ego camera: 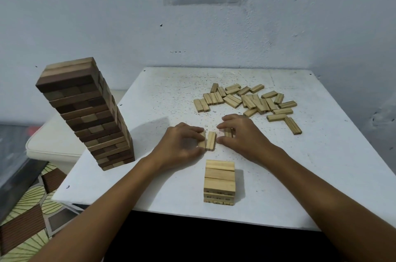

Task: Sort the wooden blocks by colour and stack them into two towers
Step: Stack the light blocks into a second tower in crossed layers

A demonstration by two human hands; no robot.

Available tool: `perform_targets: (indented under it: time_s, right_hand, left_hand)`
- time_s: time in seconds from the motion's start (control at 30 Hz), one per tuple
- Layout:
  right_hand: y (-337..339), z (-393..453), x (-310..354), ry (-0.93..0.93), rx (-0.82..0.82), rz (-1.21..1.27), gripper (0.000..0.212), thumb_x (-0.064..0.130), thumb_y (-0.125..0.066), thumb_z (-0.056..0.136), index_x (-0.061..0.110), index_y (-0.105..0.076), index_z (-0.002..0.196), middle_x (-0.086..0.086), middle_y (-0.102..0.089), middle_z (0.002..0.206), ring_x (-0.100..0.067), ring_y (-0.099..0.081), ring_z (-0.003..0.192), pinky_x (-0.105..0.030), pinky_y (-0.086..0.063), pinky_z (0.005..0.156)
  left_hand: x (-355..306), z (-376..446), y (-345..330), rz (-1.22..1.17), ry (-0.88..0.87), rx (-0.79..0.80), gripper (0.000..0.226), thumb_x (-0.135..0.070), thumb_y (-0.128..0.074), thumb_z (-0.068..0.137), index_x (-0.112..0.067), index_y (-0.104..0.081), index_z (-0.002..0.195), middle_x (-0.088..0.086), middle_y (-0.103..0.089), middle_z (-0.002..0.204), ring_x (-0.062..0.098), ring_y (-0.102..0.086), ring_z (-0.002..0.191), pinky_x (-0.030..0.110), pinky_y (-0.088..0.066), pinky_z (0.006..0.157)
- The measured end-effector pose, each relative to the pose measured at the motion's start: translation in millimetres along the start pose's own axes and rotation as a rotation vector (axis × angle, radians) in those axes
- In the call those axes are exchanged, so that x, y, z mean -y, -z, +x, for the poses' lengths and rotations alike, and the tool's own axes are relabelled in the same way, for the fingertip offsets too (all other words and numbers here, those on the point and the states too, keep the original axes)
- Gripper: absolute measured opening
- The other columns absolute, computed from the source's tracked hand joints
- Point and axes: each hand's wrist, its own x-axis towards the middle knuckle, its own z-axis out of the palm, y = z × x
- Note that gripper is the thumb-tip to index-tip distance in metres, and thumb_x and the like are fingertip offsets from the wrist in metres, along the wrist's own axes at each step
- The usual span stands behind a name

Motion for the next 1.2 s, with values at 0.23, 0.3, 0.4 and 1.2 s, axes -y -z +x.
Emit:
perform_targets:
  time_s: [0.23, 0.3, 0.4, 1.2]
  right_hand:
    - [2, -3, -2, -0.022, -0.026, 0.119, 0.040, 0.032, -0.072, 0.085, 0.012, -0.068, 0.118, 0.000, -0.061, 0.121, -0.011, -0.052, 0.112, -0.030, -0.045, 0.092]
    - [8, -5, -2, -0.030, 0.038, 0.200, 0.043, 0.022, -0.073, 0.083, 0.012, -0.065, 0.124, 0.001, -0.058, 0.127, -0.007, -0.051, 0.112, -0.023, -0.041, 0.091]
    - [15, -5, -2, -0.049, 0.130, 0.265, 0.055, 0.008, -0.074, 0.077, 0.014, -0.060, 0.131, 0.001, -0.053, 0.136, -0.007, -0.055, 0.112, -0.023, -0.047, 0.093]
    - [11, -8, -9, -0.074, 0.195, 0.325, 0.105, 0.018, -0.084, 0.068, 0.044, -0.022, 0.149, 0.004, -0.060, 0.130, -0.010, -0.050, 0.127, -0.032, -0.044, 0.101]
  left_hand:
    - [-3, 2, -1, 0.001, 0.025, 0.031, 0.042, -0.039, -0.076, 0.065, -0.023, -0.075, 0.104, -0.007, -0.068, 0.113, 0.006, -0.061, 0.105, 0.029, -0.049, 0.092]
    - [-4, 3, -1, 0.016, 0.028, 0.034, 0.044, -0.035, -0.081, 0.067, -0.022, -0.074, 0.108, -0.005, -0.068, 0.112, 0.010, -0.061, 0.106, 0.031, -0.049, 0.092]
    - [-4, 6, -3, 0.061, 0.046, 0.044, 0.050, -0.032, -0.085, 0.070, -0.023, -0.070, 0.116, -0.002, -0.067, 0.114, 0.012, -0.060, 0.107, 0.028, -0.048, 0.091]
    - [-11, 14, -12, -0.044, 0.115, 0.045, 0.073, -0.042, -0.085, 0.059, -0.037, -0.048, 0.121, -0.004, -0.063, 0.121, 0.004, -0.058, 0.114, 0.029, -0.048, 0.093]
